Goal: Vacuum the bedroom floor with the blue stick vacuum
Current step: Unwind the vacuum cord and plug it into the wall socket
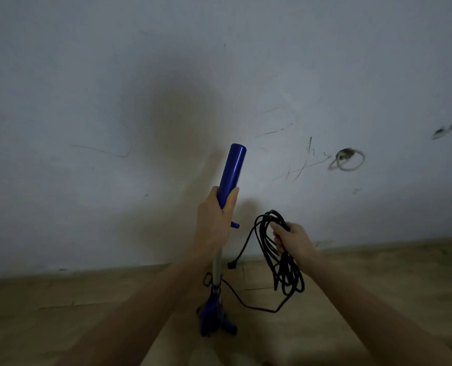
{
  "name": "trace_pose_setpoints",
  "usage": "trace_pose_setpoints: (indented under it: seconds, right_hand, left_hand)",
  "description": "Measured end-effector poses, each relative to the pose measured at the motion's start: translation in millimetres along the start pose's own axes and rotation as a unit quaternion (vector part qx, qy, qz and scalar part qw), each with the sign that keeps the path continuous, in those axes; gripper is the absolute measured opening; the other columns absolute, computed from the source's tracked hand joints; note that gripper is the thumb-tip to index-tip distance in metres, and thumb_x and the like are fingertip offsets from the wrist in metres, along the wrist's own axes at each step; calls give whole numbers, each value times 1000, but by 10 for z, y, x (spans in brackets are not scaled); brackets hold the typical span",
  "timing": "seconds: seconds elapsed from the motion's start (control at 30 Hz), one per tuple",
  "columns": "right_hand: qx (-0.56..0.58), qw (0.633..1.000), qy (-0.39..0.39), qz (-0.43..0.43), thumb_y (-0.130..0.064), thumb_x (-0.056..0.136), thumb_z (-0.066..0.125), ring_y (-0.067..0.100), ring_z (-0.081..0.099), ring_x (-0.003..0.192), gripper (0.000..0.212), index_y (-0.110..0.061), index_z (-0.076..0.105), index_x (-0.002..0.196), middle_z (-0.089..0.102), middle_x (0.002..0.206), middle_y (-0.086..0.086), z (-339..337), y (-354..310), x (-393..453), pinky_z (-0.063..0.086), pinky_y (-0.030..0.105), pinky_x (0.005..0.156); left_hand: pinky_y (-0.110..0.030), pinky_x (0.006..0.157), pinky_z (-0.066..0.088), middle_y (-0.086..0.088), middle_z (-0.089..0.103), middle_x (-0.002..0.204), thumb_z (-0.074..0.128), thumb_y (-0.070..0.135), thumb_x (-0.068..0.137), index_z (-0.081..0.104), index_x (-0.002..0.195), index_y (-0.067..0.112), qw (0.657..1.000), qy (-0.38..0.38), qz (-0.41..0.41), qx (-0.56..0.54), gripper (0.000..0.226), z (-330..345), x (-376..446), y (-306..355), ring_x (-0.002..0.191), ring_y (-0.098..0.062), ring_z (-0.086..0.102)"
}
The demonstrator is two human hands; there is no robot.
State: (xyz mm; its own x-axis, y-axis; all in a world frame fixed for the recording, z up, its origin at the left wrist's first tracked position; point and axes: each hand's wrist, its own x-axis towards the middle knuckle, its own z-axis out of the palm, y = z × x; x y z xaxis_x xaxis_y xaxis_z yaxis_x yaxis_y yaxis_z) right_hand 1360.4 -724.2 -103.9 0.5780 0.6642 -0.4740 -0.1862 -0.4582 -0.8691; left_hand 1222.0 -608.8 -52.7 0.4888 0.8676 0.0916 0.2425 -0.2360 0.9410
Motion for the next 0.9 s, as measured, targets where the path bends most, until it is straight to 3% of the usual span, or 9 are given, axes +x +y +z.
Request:
trace_pose_setpoints:
  seconds: [0.23,0.4,0.53,0.67,0.77,0.83,0.9]
  right_hand:
    - [18,1000,-4,-5,-20,101,51,15,44,47,28,-10,50,74,46,54,1,161,162,-133,43,28,51]
    - [41,999,4,15,-21,100,52,18,50,55,24,-10,55,78,52,56,2,205,320,-217,47,35,67]
    - [74,997,12,20,-20,100,51,19,51,59,26,-9,54,77,53,58,4,206,331,-237,46,35,73]
    - [60,997,36,19,-21,100,52,20,55,68,30,-9,57,73,60,64,5,223,416,-262,45,32,75]
    - [49,998,46,17,-19,99,53,23,56,74,23,-10,58,79,61,71,5,217,543,-333,46,31,70]
    - [53,997,56,18,-18,100,52,22,59,76,16,-10,58,86,63,72,5,187,578,-396,50,31,71]
    - [47,997,62,12,-19,100,50,21,59,77,16,-9,57,90,63,73,4,145,584,-462,52,33,73]
  left_hand:
    - [-20,44,45,-11,55,71,49,40,96,52,102,19,998,60,1,5,22,-245,143,-301,50,-16,52]
    - [-38,44,48,-12,54,65,43,59,89,50,105,14,999,33,-32,0,48,-269,-70,-846,45,-20,52]
    - [-34,48,45,-6,55,67,45,57,92,50,104,7,996,-27,-61,-55,51,-257,64,-947,49,-15,53]
    - [-28,68,49,-4,60,78,44,38,100,49,113,5,990,-106,-76,-44,36,-399,374,-799,71,-16,59]
    - [-16,63,49,-5,60,90,44,37,100,48,116,12,985,-110,-128,-25,31,-457,328,-719,72,-6,60]
    - [-5,56,45,-4,56,108,49,35,99,46,125,12,992,-46,-108,39,35,-450,151,-674,77,-2,57]
    - [-6,64,47,3,48,118,53,27,98,47,127,15,995,77,-9,63,32,-432,-173,-593,92,-6,52]
